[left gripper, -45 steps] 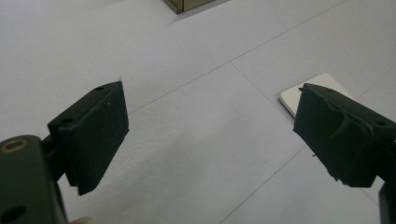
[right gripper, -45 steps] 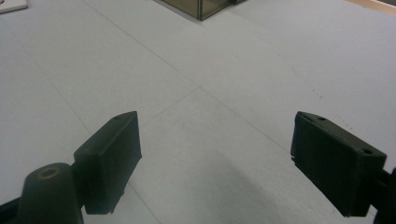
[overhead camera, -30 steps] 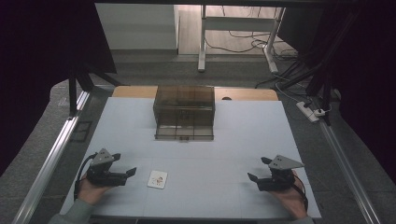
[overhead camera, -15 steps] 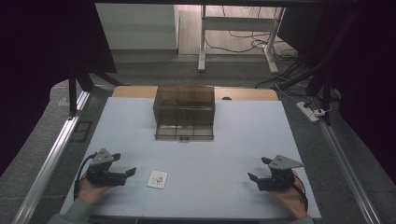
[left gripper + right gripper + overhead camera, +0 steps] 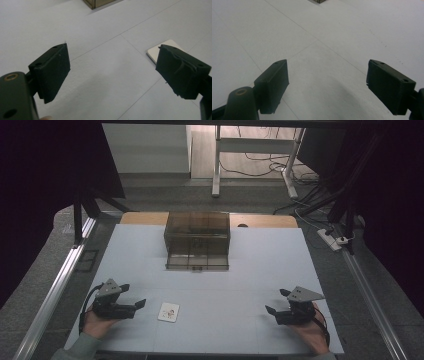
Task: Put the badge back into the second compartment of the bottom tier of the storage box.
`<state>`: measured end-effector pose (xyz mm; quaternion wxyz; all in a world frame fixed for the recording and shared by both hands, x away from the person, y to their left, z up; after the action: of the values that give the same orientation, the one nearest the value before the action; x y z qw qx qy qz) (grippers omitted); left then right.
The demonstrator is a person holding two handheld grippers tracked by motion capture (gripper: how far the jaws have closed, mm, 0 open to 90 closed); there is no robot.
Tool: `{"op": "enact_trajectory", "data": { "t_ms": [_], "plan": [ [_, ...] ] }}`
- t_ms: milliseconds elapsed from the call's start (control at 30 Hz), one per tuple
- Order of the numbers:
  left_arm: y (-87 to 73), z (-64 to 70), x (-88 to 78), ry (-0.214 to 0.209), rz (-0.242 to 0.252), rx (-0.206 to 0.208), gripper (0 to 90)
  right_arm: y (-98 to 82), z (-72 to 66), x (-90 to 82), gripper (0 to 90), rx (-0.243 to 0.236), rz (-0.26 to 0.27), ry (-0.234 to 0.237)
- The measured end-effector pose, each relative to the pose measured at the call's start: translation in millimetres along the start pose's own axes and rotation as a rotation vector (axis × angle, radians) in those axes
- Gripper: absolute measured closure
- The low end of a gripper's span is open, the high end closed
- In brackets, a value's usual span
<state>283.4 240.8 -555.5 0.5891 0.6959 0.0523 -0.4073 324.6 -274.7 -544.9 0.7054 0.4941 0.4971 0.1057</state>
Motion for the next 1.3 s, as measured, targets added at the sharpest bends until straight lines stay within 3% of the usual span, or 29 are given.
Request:
{"op": "enact_trajectory", "data": {
  "t_ms": [333,900,1300],
  "plan": [
    [4.6,1.6,0.0,-0.046,0.014,0.016,11.9,0.0,0.3,0.2,18.2,-0.001,0.001,0.000],
    [11.5,10.6,6.5,-0.083,-0.020,0.124,11.9,0.2,-0.3,-0.1,18.5,-0.002,0.005,-0.003],
    [21.9,21.8,12.2,-0.133,-0.044,0.220,12.9,-0.5,0.1,0.3,18.6,-0.001,0.000,-0.007]
  ]
}}
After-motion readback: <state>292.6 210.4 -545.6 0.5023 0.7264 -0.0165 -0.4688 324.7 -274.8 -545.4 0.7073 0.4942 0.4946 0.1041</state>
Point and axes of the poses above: each handheld gripper's, and its own axes: x roughly forward along the jaws, y roughly out of its top, z roughly to its right, the point moved 5 cm from there along x, roughly forward along the jaws, and after that the axes turned 7 degrees about y, right-handed, at the moved point
